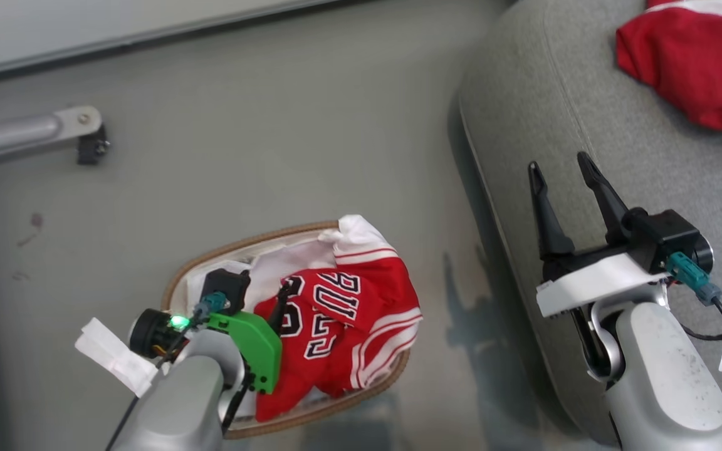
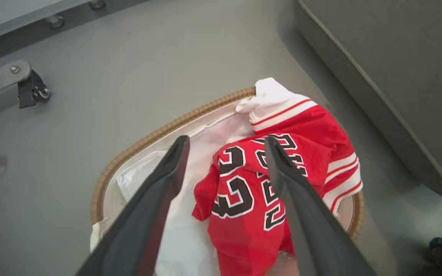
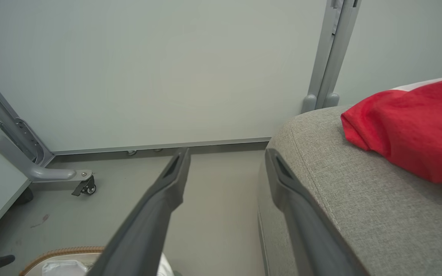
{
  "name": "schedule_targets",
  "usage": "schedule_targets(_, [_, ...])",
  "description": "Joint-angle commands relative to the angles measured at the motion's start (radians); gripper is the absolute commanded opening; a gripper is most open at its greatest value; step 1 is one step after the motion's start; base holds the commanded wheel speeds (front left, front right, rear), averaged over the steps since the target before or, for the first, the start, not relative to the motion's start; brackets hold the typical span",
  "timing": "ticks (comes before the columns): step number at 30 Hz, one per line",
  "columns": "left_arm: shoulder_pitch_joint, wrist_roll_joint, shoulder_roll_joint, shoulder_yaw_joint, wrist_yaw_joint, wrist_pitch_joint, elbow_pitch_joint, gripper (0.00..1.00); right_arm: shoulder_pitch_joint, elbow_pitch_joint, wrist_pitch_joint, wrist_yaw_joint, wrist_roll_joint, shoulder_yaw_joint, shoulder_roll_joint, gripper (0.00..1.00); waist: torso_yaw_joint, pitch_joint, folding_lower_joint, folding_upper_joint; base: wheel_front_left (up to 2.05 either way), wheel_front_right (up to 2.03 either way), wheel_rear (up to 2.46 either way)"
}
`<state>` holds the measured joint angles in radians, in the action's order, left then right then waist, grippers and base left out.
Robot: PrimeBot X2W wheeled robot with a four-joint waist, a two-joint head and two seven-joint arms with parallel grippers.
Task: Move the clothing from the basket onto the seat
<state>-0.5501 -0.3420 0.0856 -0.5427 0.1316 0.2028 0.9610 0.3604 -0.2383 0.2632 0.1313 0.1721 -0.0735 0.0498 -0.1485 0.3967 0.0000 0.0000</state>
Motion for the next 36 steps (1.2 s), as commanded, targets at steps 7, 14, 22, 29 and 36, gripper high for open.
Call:
schedule_targets(7, [-0.098, -0.079, 0.051, -0.076, -0.002, -0.081, 0.103, 1.0, 0.054, 0.066, 0.002, -0.001, 0.052, -0.042, 0.002, 1.0, -0.158, 0.233, 0.0, 0.0, 0.0, 0.0, 0.0])
schedule_targets(14, [-0.154, -0.134, 0.091, -0.12, -0.002, -0.095, 0.15, 1.0, 0.091, 0.104, 0.002, -0.001, 0.073, -0.068, 0.002, 1.0, -0.199, 0.315, 0.0, 0.0, 0.0, 0.0, 0.0])
schedule_targets(22, [-0.213, -0.166, 0.123, -0.139, -0.002, -0.085, 0.195, 1.0, 0.113, 0.134, 0.002, -0.001, 0.09, -0.082, 0.001, 1.0, -0.228, 0.375, 0.0, 0.0, 0.0, 0.0, 0.0])
schedule_targets(29, [-0.223, -0.214, 0.106, -0.19, -0.002, -0.113, 0.18, 0.05, 0.111, 0.123, 0.002, -0.001, 0.085, -0.09, 0.002, 1.0, -0.228, 0.389, 0.0, 0.0, 0.0, 0.0, 0.0])
schedule_targets(36, [-0.188, -0.259, 0.086, -0.246, -0.002, -0.035, 0.15, 0.0, 0.102, 0.102, 0.002, -0.001, 0.042, -0.088, 0.002, 1.0, -0.194, 0.342, 0.0, 0.0, 0.0, 0.0, 0.0])
